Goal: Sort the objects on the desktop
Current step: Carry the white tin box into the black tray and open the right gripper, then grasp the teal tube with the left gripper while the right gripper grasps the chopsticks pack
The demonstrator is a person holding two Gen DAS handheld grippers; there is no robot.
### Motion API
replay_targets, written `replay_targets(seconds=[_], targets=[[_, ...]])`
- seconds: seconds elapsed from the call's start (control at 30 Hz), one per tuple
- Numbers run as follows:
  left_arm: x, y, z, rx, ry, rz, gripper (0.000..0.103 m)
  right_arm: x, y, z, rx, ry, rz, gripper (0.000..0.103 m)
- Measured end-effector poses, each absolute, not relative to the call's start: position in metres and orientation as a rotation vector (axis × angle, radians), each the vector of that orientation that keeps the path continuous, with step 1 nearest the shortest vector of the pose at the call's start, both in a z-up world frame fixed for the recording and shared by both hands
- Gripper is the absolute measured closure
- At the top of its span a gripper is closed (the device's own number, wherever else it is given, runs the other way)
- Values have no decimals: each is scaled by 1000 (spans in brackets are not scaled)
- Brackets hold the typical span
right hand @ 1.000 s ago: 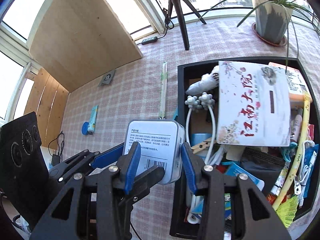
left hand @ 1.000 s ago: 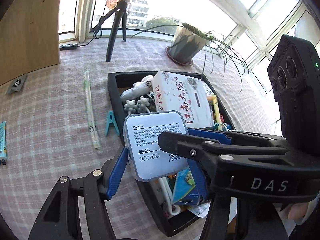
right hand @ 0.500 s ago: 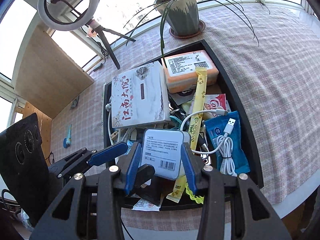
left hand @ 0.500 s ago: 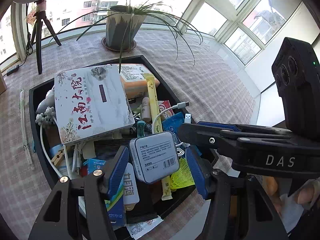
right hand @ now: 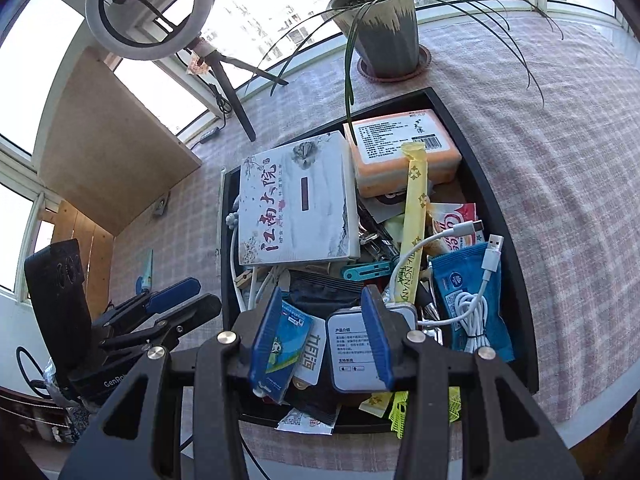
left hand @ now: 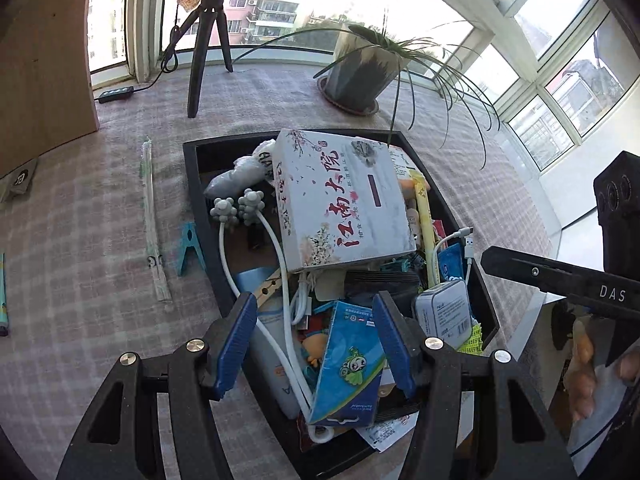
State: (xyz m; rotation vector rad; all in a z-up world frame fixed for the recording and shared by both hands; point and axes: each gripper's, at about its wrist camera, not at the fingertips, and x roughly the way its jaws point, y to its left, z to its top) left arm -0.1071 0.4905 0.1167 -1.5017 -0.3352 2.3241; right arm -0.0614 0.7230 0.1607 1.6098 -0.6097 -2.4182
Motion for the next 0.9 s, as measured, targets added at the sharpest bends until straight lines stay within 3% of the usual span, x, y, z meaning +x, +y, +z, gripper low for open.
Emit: replay_targets(seconds=[0.53, 0.9], targets=[[-109, 276, 86, -1674, -510, 2525, 46, -138, 568, 164, 1605, -392, -2231, 62], [-147, 181, 35, -1876, -603, 2499, 46, -220, 489, 85, 1851, -301, -2121, 62]])
